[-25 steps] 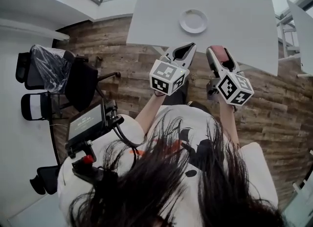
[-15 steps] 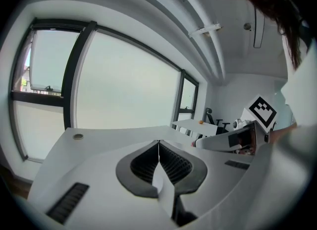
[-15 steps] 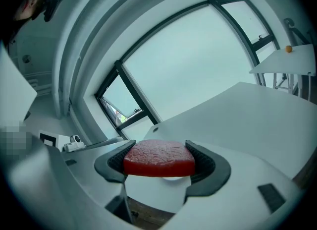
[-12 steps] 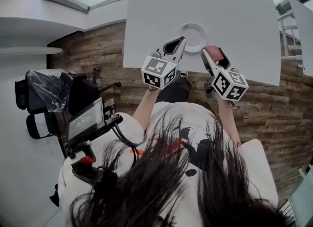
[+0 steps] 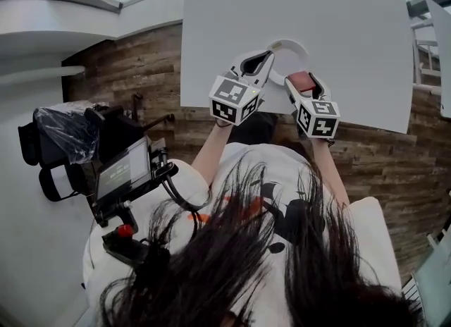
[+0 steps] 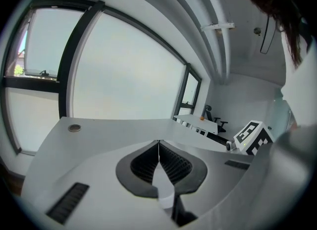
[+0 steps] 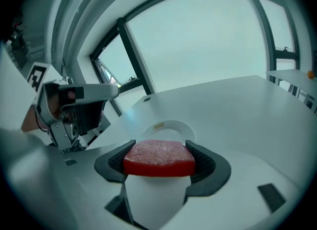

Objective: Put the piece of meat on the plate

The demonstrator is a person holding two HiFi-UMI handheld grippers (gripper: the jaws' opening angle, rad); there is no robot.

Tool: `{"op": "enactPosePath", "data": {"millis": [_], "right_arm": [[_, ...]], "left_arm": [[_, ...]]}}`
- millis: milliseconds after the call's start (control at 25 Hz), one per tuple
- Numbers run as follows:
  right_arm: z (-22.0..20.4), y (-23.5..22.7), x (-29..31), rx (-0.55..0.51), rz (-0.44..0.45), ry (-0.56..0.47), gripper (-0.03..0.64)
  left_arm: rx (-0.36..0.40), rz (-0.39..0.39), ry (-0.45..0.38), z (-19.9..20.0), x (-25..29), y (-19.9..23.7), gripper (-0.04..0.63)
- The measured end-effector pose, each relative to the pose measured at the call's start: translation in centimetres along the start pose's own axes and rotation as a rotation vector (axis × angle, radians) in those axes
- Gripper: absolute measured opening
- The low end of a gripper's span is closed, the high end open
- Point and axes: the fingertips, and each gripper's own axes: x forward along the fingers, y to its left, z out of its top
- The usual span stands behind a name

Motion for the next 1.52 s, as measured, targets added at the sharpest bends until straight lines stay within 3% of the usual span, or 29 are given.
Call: {"op": "enactPosePath", "data": {"millis": [440, 880, 1520], "right_arm": [[-2.4, -0.7, 1.3, -0.177, -0.035, 0.096, 0.325], [-3.0, -1.2, 1.4, -0.322, -0.035, 0.126, 0.325], [-3.0, -1.4, 2.4, -0.330, -0.017, 0.188, 0.327]], "left_arm": [[-0.001, -0.044, -0.006, 0.3, 0.8, -1.7, 0.006], [-0.010, -0.067, -0.030, 1.4, 1.2, -2.5, 0.006], [0.010, -0.061, -0.043, 2.3, 1.2, -1.7, 0.006]]}}
